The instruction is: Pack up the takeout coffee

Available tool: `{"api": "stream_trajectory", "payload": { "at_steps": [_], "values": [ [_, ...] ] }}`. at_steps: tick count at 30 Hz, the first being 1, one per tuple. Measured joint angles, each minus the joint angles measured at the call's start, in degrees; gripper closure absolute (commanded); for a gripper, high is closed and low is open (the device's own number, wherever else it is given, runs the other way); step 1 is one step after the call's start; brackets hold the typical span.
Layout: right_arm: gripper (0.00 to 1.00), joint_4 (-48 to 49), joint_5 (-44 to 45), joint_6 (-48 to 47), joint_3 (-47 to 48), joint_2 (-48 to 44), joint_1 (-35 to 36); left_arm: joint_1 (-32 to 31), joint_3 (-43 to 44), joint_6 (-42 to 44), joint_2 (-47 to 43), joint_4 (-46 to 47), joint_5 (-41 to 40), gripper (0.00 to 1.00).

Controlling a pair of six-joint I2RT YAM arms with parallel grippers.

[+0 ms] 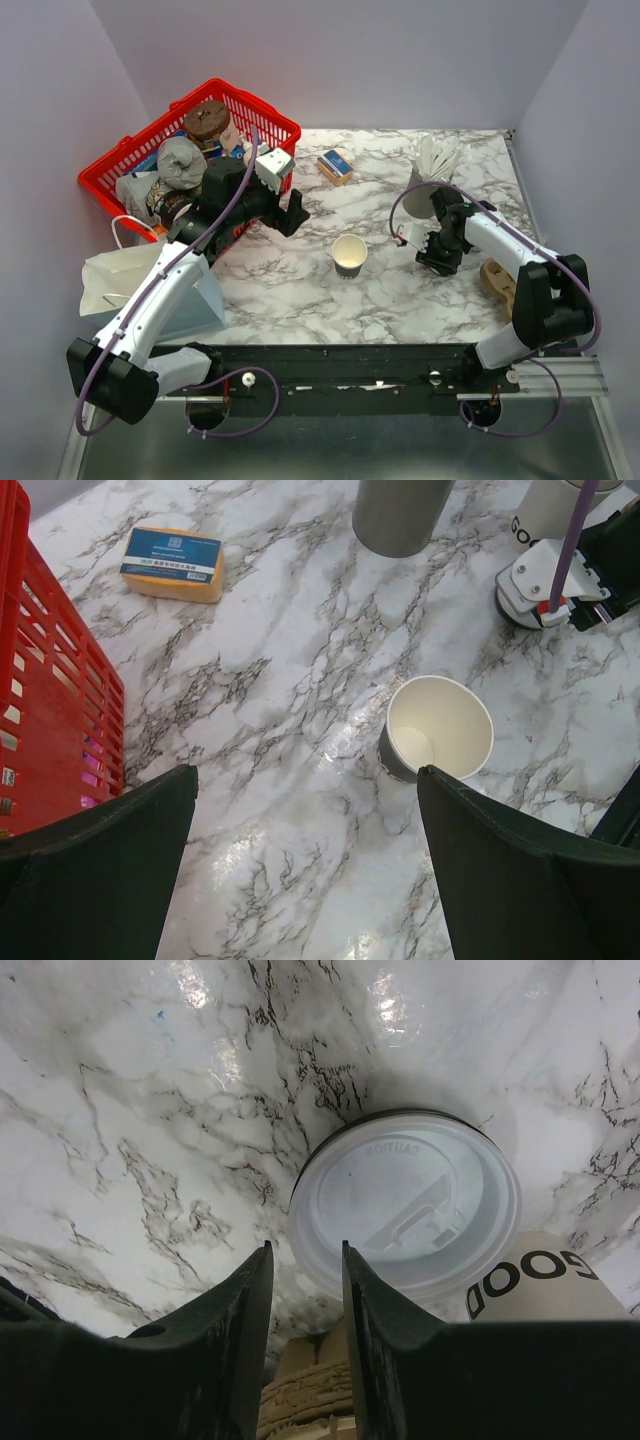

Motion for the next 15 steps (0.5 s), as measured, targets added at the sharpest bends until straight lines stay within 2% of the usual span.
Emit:
{"api": "stream_trajectory", "payload": {
  "at_steps": [15],
  "values": [
    [0.62,0.39,0.59,-1.07,-0.52,0.44,-0.15,0.33,-0.02,-0.57,0.15,0.48,0.04,0.01]
  ]
}}
